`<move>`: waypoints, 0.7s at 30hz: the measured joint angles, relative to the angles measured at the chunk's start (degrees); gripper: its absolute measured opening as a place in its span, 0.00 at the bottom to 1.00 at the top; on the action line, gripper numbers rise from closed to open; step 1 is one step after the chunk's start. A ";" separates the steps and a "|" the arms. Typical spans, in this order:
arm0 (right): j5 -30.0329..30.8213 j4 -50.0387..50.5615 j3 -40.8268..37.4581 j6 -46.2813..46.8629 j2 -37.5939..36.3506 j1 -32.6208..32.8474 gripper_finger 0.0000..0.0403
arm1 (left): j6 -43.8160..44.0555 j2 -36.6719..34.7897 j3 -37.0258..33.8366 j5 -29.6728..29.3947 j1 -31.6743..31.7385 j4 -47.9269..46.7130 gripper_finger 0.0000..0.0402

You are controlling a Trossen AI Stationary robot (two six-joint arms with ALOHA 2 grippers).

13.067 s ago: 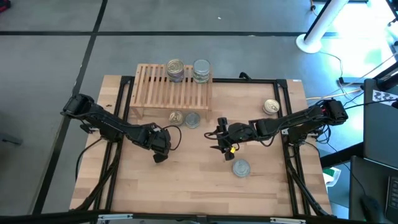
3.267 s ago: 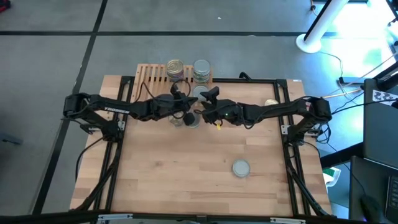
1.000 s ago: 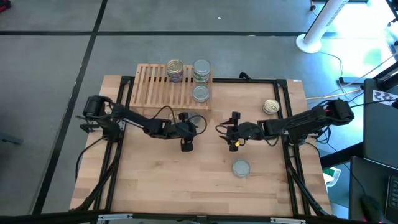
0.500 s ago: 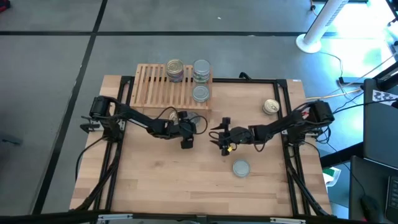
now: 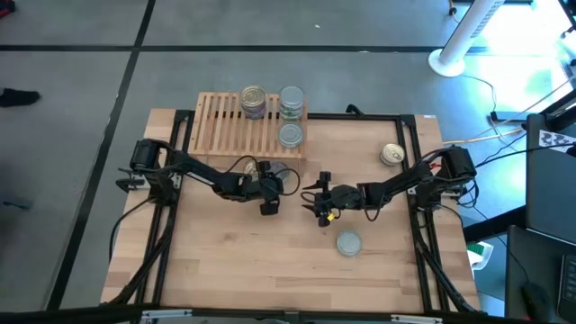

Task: Stack canned seafood by type on shelf
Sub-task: Stack the green tuna can on top of the bottom green tuna can on the shelf

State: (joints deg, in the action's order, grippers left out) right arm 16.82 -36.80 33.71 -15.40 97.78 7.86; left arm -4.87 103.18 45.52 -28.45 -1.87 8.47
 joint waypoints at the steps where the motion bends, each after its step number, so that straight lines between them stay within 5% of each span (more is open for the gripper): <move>1: 0.00 -0.22 0.00 0.00 0.00 0.00 0.68 | -0.12 0.00 0.00 0.04 -0.06 -0.03 0.36; 21: 0.00 -0.65 0.00 0.07 0.00 0.00 0.68 | -1.32 -0.10 0.04 0.16 -0.80 -0.16 0.02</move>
State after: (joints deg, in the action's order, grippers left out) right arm 16.82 -37.45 33.71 -15.33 97.78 7.86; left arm -6.19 103.08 45.56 -28.28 -2.67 8.30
